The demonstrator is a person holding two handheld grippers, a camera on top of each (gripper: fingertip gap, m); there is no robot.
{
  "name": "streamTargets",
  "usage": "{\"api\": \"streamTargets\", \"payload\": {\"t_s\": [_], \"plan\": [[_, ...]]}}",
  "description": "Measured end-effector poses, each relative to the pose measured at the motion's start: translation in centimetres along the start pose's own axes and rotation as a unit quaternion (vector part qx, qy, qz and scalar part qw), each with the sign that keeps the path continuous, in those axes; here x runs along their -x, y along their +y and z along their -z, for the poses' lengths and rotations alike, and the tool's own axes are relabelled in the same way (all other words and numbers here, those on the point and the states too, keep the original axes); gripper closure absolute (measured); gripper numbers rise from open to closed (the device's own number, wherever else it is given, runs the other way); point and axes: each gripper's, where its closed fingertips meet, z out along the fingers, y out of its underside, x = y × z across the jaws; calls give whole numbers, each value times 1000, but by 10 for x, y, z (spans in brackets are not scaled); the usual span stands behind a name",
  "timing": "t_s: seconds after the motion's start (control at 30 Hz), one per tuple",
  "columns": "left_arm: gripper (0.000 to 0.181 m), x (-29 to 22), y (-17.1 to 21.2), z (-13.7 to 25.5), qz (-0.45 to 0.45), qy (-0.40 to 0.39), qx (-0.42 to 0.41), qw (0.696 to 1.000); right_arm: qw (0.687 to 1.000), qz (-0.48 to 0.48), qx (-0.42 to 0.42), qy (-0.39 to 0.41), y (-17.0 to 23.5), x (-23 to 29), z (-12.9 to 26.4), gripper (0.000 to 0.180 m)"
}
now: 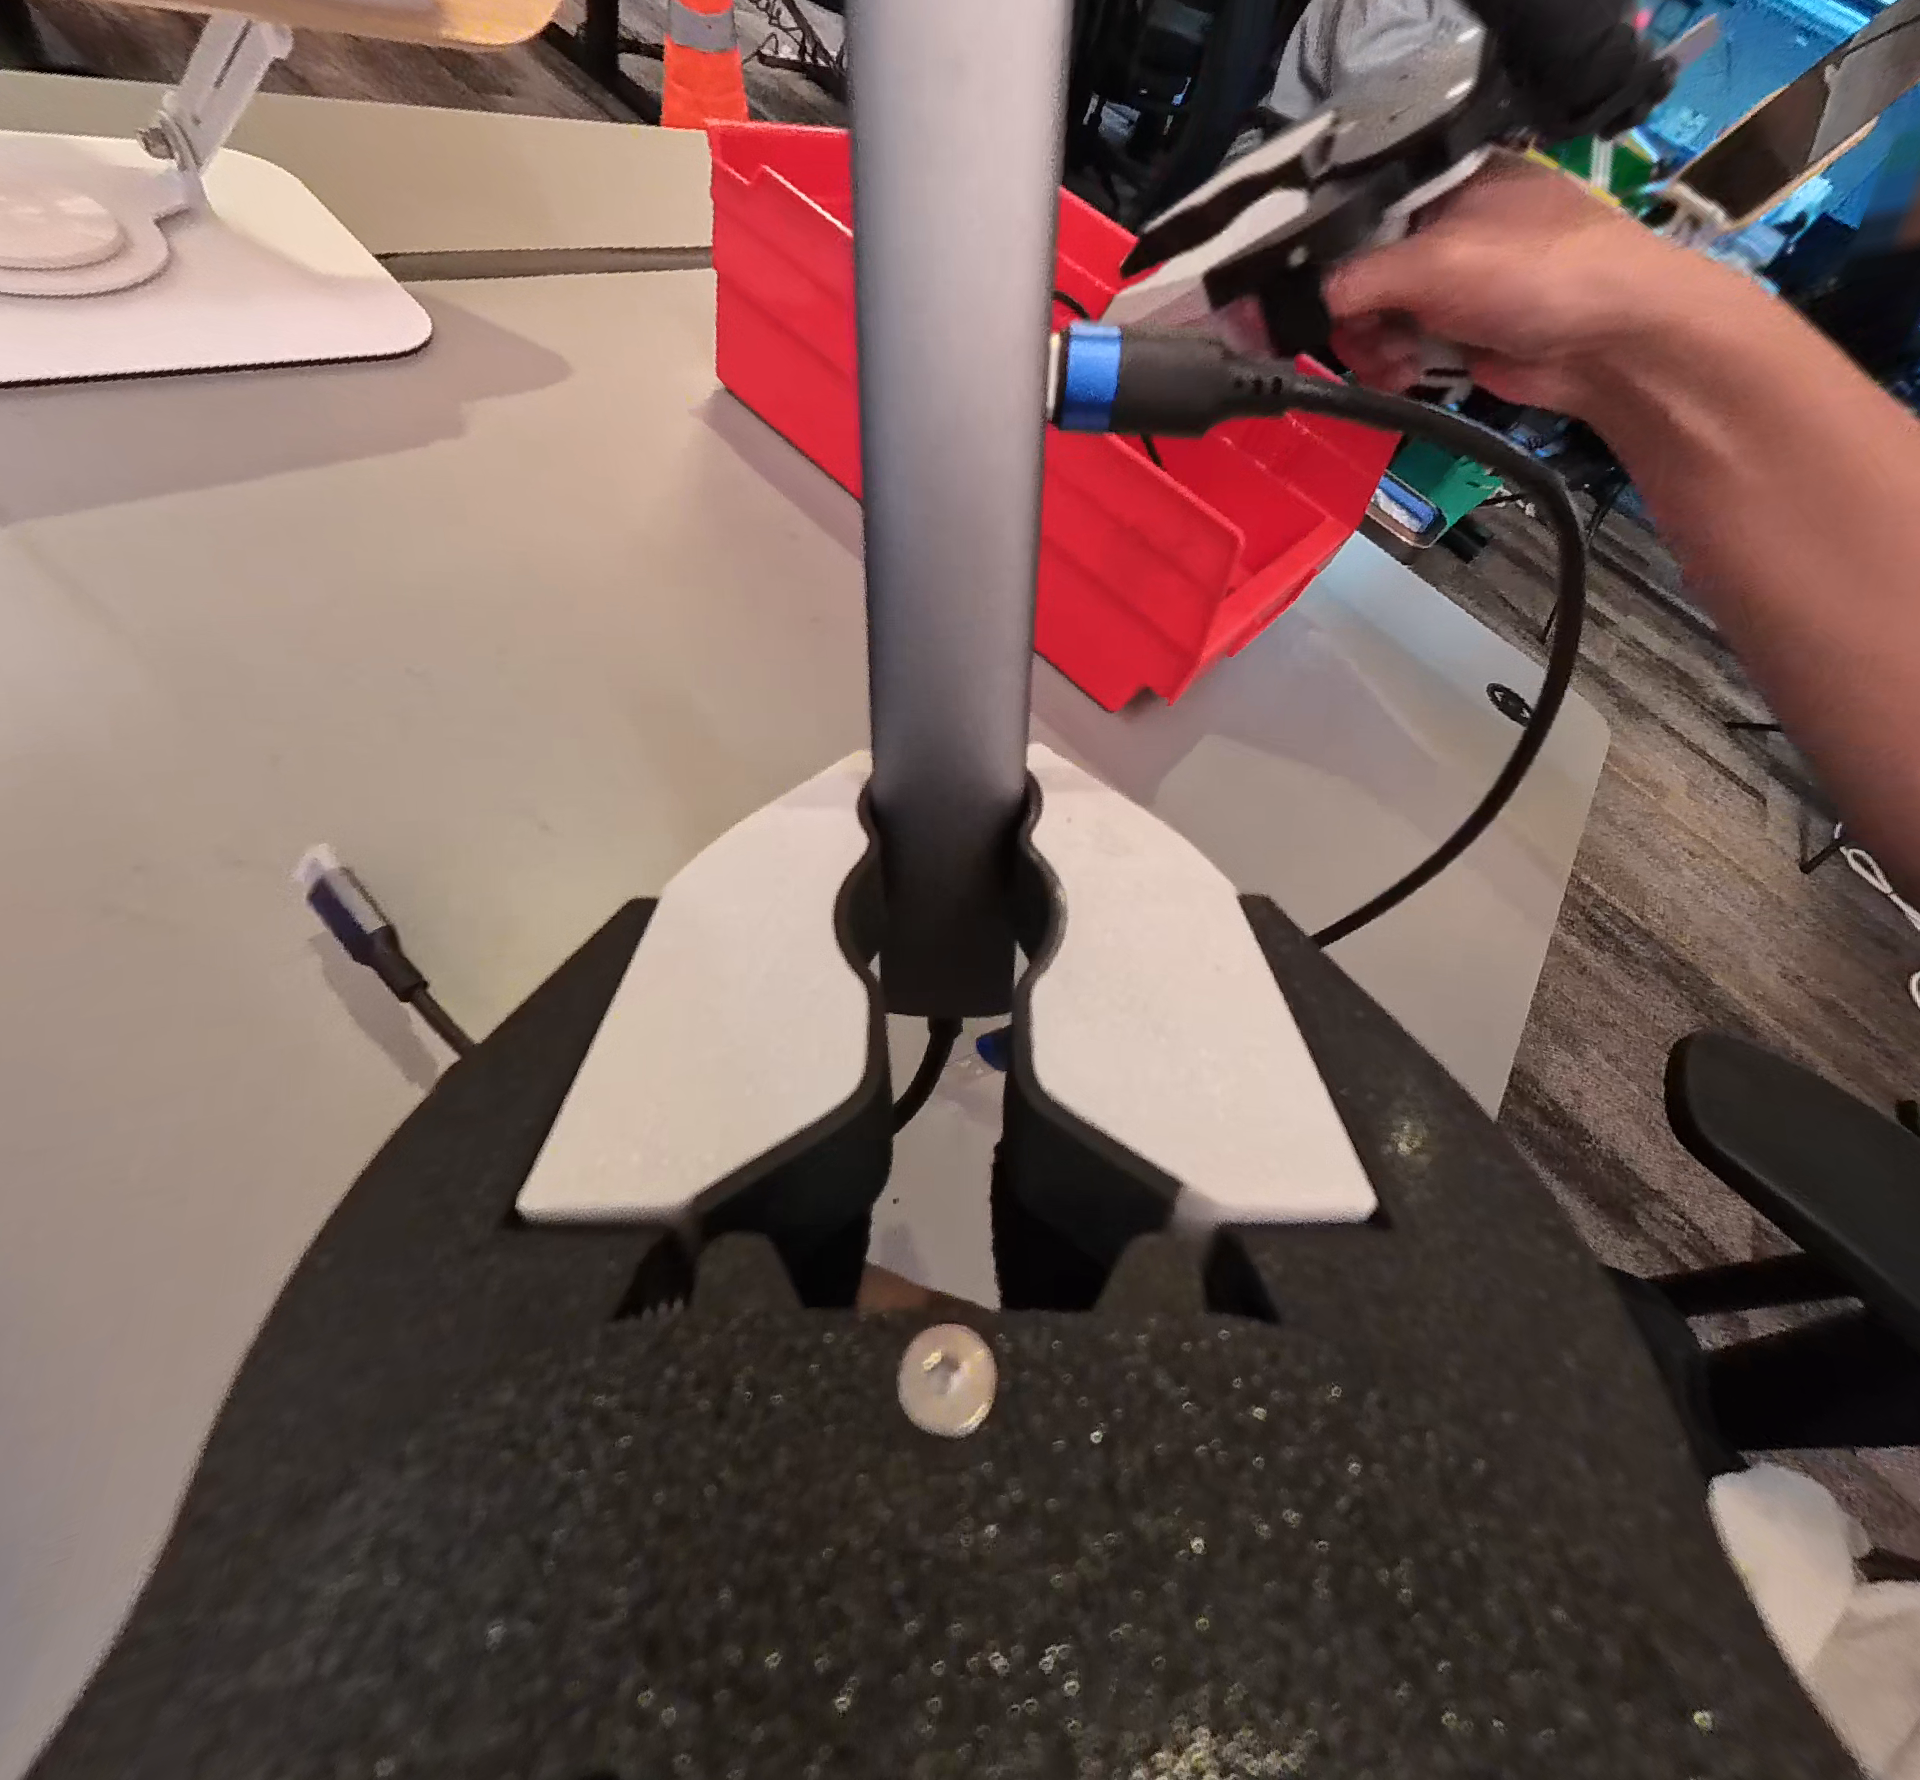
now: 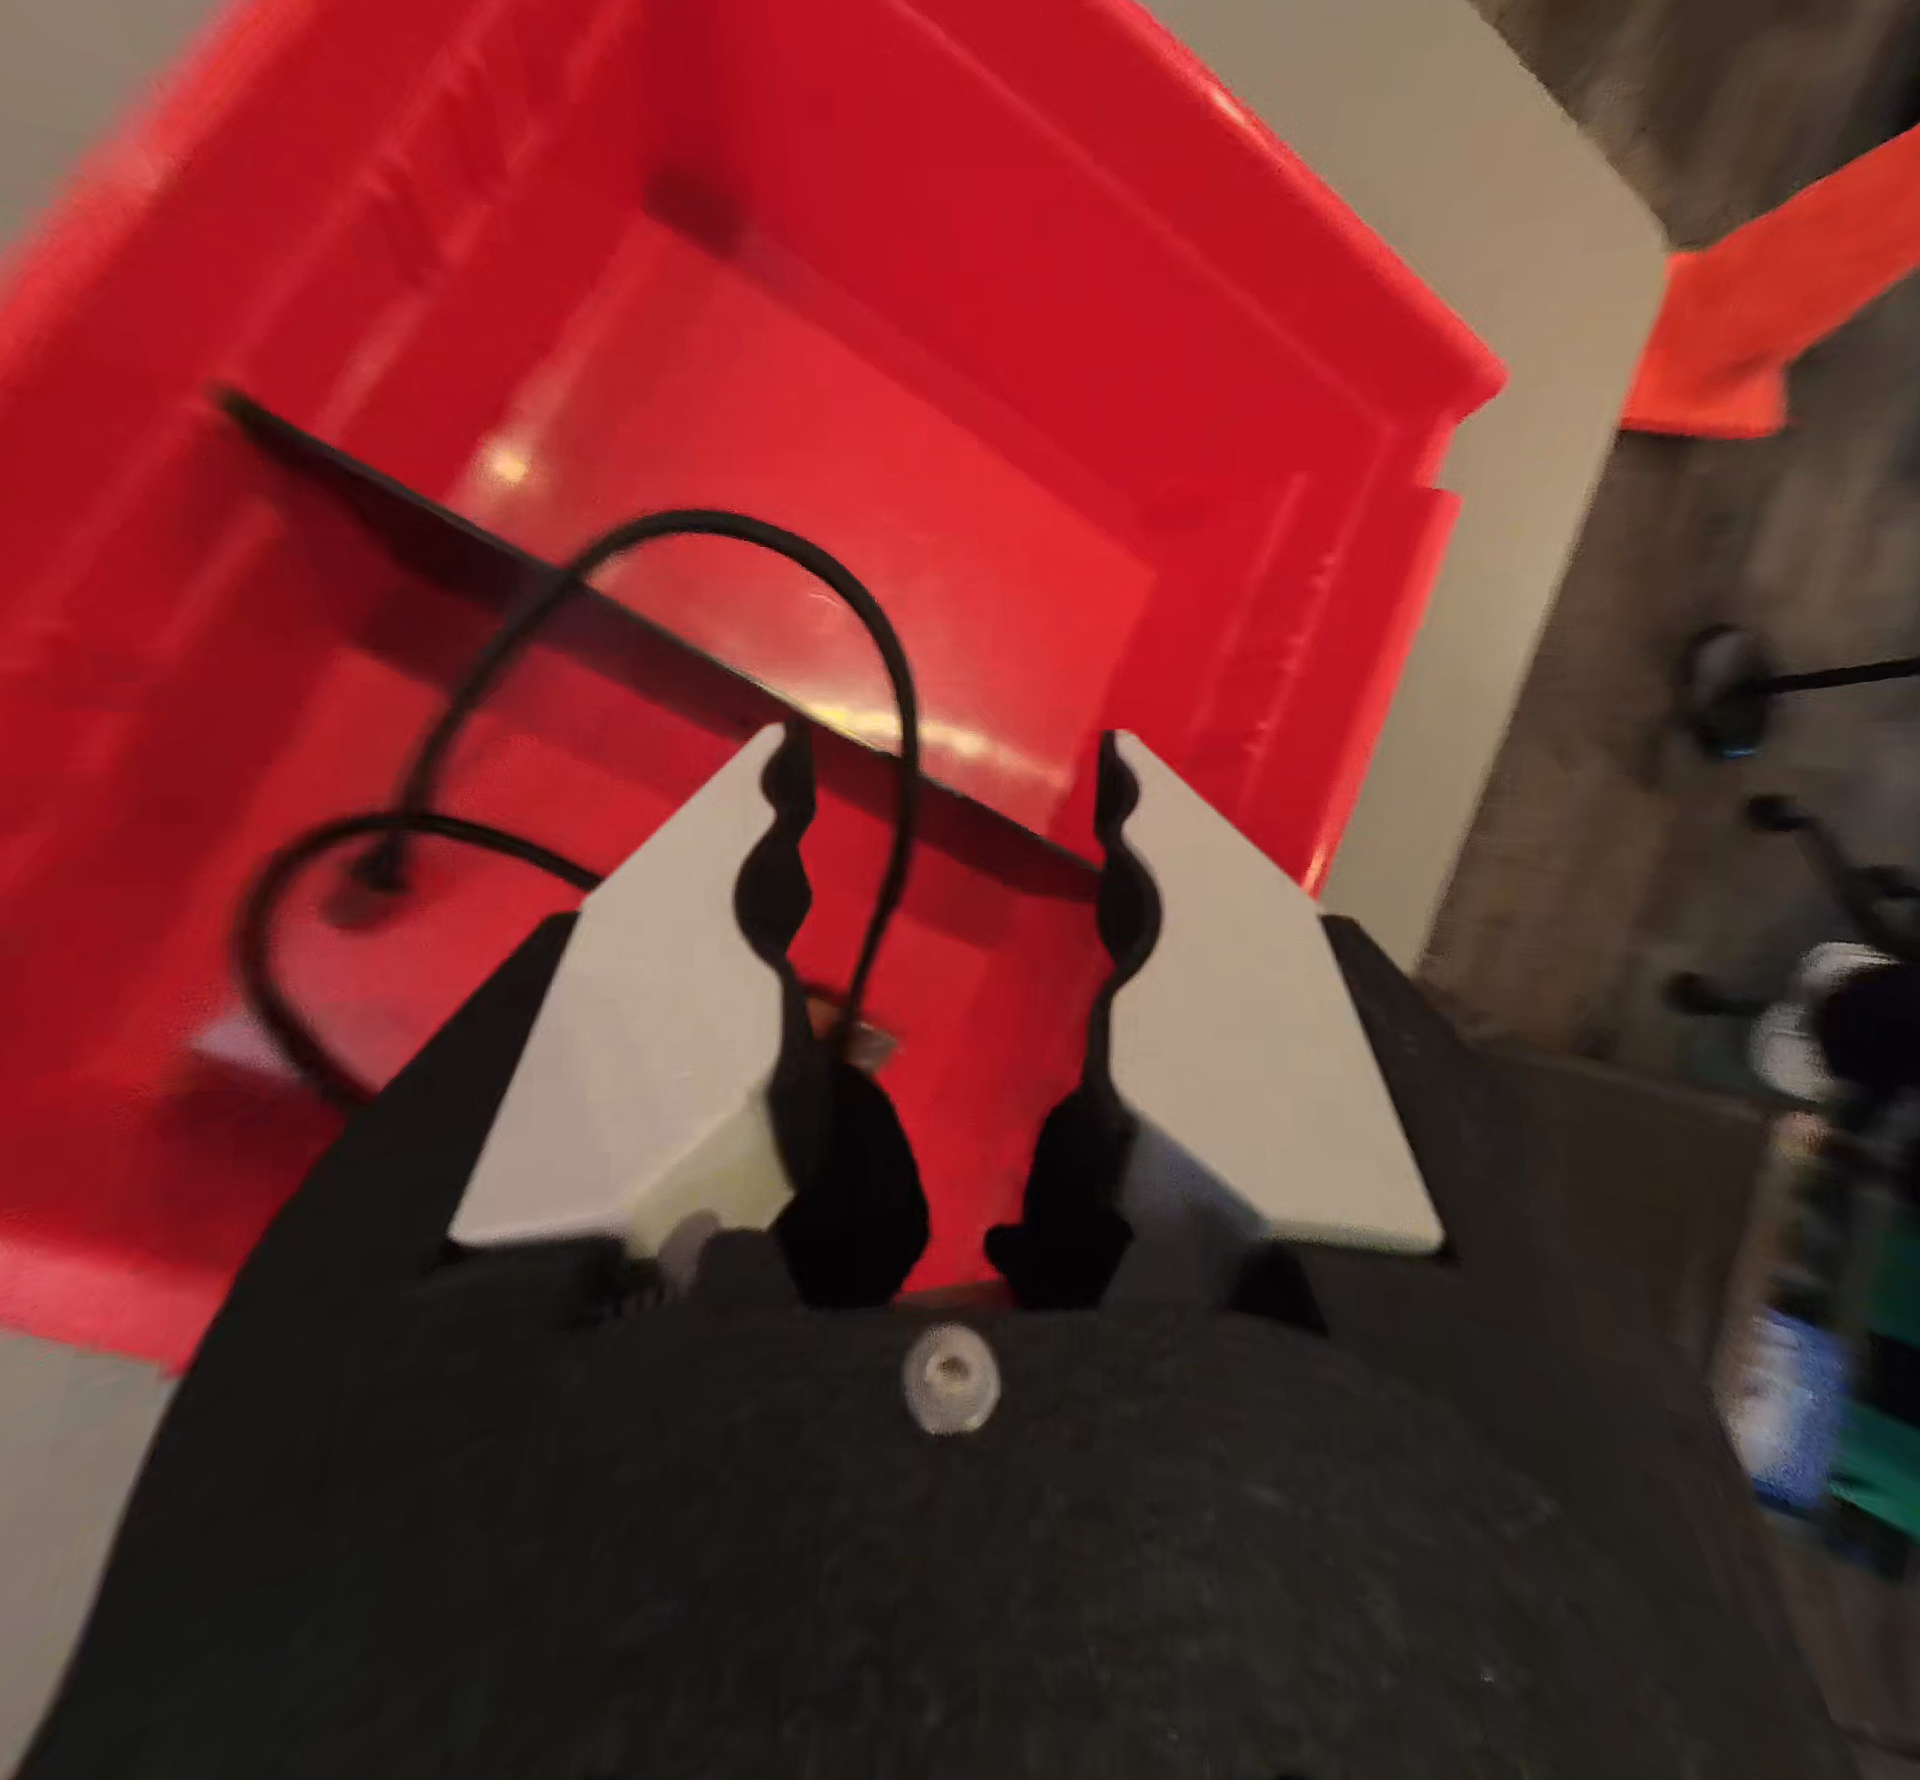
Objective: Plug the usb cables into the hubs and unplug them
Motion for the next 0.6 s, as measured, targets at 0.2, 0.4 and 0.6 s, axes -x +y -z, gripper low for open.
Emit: {"api": "streamTargets", "payload": {"t_s": [0.2, 0.4, 0.6], "plan": [[161, -1, 0, -1, -12, -2, 3, 1000, 998, 56, -26, -21, -1, 9, 2, 177], [161, 4, 1, 0, -2, -6, 2, 1000, 974, 209, -72, -53, -16, 19, 49, 177], [162, 2, -3, -1, -5, -5, -2, 1000, 938, 343, -39, 39, -28, -10, 99, 177]]}}
